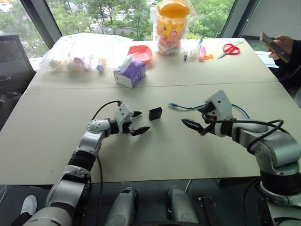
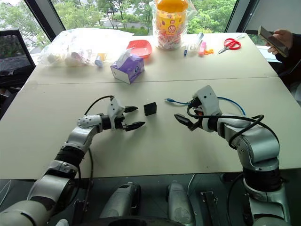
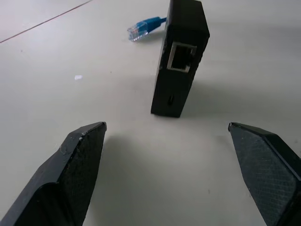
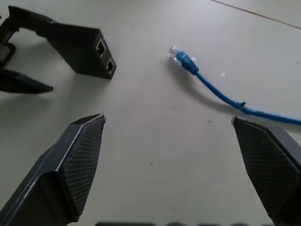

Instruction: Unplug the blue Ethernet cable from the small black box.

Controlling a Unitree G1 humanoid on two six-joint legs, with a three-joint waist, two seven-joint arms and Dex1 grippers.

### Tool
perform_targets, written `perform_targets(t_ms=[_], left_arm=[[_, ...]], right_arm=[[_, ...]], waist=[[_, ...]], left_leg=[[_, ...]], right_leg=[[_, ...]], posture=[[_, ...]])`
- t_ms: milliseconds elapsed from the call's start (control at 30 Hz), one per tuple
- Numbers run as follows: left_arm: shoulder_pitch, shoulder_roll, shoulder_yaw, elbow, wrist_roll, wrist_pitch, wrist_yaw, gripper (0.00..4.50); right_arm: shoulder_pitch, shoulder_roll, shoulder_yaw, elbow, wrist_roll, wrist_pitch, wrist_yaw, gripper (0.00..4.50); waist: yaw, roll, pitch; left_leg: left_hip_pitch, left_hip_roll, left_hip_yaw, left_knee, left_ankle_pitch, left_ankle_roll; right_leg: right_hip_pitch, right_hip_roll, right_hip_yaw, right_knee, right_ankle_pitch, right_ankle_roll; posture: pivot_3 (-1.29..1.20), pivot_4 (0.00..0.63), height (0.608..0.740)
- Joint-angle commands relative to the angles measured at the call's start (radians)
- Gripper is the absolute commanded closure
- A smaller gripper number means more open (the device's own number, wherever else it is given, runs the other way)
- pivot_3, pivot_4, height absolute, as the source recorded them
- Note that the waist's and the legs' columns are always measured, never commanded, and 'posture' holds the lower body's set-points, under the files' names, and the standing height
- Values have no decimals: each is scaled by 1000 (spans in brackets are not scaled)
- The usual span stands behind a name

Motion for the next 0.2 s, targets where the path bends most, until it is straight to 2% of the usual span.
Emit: perform_targets(t_ms=[33,200], left_arm=[[41,85,53,-111,-56,124,-50,35],[81,215,108,-276,-152,331,-112,35]], right_arm=[[44,-43,-31,-96,60,6,46,0],[101,-76,-65,-149,114,-13,82,0]], waist=[[2,0,0],[7,0,0]], left_leg=[[0,0,0,0,0,0],[0,0,-1,1,0,0]], right_leg=[[0,0,0,0,0,0],[2,0,0,-2,0,0]], posture=[[0,150,740],[0,150,740]])
